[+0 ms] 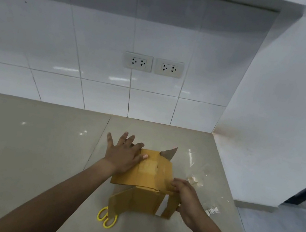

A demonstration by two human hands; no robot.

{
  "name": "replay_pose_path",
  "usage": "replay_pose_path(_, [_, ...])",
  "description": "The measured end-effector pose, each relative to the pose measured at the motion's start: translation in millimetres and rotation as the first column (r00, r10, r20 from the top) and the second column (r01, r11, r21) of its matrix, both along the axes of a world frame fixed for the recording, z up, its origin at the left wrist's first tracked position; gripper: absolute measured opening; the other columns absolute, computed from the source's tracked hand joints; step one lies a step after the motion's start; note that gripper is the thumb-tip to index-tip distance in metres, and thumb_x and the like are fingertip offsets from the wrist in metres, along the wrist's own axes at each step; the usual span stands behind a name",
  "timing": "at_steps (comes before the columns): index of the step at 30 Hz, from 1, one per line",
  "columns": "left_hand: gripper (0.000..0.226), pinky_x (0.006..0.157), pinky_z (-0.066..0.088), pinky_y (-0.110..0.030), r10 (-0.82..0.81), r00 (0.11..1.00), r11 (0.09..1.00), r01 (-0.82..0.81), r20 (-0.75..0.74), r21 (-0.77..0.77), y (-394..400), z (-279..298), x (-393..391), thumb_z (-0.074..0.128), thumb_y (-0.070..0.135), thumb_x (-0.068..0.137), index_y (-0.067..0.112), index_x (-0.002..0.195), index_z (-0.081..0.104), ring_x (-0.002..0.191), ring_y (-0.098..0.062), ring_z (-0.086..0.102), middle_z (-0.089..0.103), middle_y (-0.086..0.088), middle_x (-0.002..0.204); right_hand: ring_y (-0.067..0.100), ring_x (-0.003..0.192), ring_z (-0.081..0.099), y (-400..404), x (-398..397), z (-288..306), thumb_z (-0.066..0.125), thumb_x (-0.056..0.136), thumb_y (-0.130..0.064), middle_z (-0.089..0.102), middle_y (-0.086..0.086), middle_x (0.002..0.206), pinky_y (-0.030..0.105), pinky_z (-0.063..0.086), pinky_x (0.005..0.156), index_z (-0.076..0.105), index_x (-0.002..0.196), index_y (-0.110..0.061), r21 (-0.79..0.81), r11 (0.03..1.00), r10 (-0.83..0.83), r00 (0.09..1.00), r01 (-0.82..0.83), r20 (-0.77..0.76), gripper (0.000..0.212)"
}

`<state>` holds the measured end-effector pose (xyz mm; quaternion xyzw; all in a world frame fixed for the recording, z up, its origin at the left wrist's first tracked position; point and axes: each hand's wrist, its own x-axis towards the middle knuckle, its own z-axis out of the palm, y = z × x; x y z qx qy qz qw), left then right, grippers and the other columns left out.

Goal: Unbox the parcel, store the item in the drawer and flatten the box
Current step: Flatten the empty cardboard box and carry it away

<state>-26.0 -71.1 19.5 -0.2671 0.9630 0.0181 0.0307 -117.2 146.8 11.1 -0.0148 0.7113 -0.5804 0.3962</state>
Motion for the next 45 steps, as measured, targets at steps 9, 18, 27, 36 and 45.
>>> replay_pose_path(9, [0.088, 0.112, 0.016, -0.061, 0.034, 0.99, 0.999, -0.035, -0.139, -0.005, 18, -7, 1, -0.015, 0.071, 0.075, 0.036, 0.148, 0.019, 0.147, -0.029, 0.01, 0.017, -0.003, 0.16, 0.016, 0.077, 0.056, 0, 7, 2, 0.062, 0.089, -0.007, 0.063, 0.011, 0.09, 0.032, 0.047, 0.066, 0.057, 0.11, -0.022, -0.22, 0.952, -0.279, 0.904, 0.215, -0.325, 0.027])
replay_pose_path(18, [0.072, 0.111, 0.029, -0.048, -0.09, 0.957, 0.95, 0.166, -0.276, 0.266, -14, -2, 13, 0.016, 0.071, 0.084, 0.032, 0.141, 0.037, 0.14, -0.02, 0.024, 0.038, 0.007, 0.148, 0.015, 0.074, 0.053, -7, 9, -1, 0.055, 0.091, -0.005, 0.056, 0.007, 0.083, 0.028, 0.044, 0.063, 0.054, 0.111, -0.022, -0.272, 0.937, -0.307, 0.888, 0.219, -0.341, 0.027])
replay_pose_path(27, [0.068, 0.107, 0.035, -0.05, -0.085, 0.95, 0.935, 0.181, -0.301, 0.305, -19, 1, 7, 0.018, 0.066, 0.085, 0.029, 0.13, 0.053, 0.129, -0.022, 0.041, 0.054, 0.005, 0.135, 0.02, 0.08, 0.056, -13, 0, 11, 0.054, 0.09, -0.021, 0.061, 0.005, 0.088, 0.033, 0.044, 0.068, 0.062, 0.085, -0.014, -0.072, 0.985, -0.173, 0.949, 0.159, -0.264, 0.012])
replay_pose_path(36, [0.047, 0.096, 0.04, -0.052, 0.082, 0.943, 0.902, 0.068, -0.324, 0.427, 6, 11, 23, 0.025, 0.049, 0.095, 0.03, 0.118, 0.061, 0.113, -0.021, 0.053, 0.064, 0.006, 0.119, 0.014, 0.07, 0.055, -10, 16, 14, 0.056, 0.089, -0.013, 0.06, 0.0, 0.078, 0.026, 0.043, 0.06, 0.061, 0.085, -0.011, -0.109, 0.985, -0.155, 0.956, 0.131, -0.251, 0.007])
replay_pose_path(45, [0.05, 0.086, 0.039, -0.034, 0.134, 0.956, 0.826, 0.039, -0.263, 0.562, 14, 9, 32, 0.027, 0.049, 0.101, 0.021, 0.118, 0.066, 0.109, -0.024, 0.055, 0.063, -0.002, 0.123, 0.018, 0.076, 0.051, 5, 29, 1, 0.06, 0.085, -0.013, 0.057, 0.002, 0.081, 0.029, 0.04, 0.065, 0.061, 0.084, -0.003, -0.132, 0.972, -0.221, 0.94, 0.192, -0.261, 0.011])
